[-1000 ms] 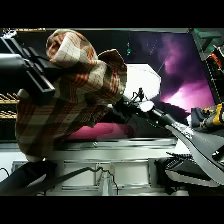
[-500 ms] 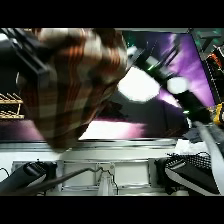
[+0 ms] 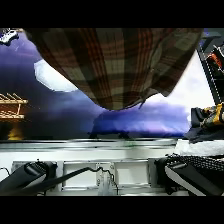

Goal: Fold the clothes and pants, and hang the long-sleeved shirts on hangers.

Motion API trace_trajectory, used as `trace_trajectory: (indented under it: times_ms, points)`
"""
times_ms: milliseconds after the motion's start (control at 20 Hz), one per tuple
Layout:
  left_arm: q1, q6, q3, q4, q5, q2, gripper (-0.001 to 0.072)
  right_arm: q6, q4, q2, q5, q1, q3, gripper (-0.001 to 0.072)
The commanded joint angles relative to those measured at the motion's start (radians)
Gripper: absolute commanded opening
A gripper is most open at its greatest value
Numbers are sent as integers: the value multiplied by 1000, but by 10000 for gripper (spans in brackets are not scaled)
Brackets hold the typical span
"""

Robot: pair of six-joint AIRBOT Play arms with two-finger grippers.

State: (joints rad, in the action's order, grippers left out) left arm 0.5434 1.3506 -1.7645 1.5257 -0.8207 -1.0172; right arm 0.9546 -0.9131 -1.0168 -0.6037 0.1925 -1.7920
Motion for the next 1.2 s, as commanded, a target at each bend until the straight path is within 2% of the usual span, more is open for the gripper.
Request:
trace_trajectory:
  times_ms: [0,100,200,300,350,400,450,550,650,700,750,900,950,1050,1150]
  points:
    - [-36,37,48,47,-234,-66,20,28,-71,-39,-344,-5,-38,39]
    - [-71,95,184,64,-251,-60,20,155,-127,-85,-504,-5,33,39]
    - [-100,200,344,60,-251,-42,21,262,-159,-127,-618,-4,172,38]
    - [-105,282,503,58,-282,-34,24,292,-160,-134,-626,21,363,37]
    - [-103,288,578,35,-306,-34,70,297,-159,-134,-610,48,454,37]
    - [-103,289,640,6,-324,-34,221,301,-160,-133,-588,86,544,37]
    - [-103,289,688,-9,-346,-34,328,303,-160,-133,-561,127,616,37]
    - [-112,288,707,14,-396,-31,356,332,-161,-133,-486,212,731,37]
    - [-143,289,703,17,-371,5,359,370,-163,-133,-395,285,800,36]
    - [-161,289,697,7,-348,26,417,382,-163,-133,-354,315,819,36]
    - [-177,289,694,-19,-302,46,572,394,-165,-133,-322,334,828,36]
    - [-198,264,693,-109,-212,27,634,399,-161,-133,-243,353,830,36]
    - [-198,241,692,-156,-213,-1,681,399,-163,-133,-227,352,830,36]
    - [-197,174,690,-309,-210,-59,685,398,-176,-133,-209,350,830,36]
    - [-196,159,667,-385,-199,-119,686,399,-187,-133,-209,350,830,37]
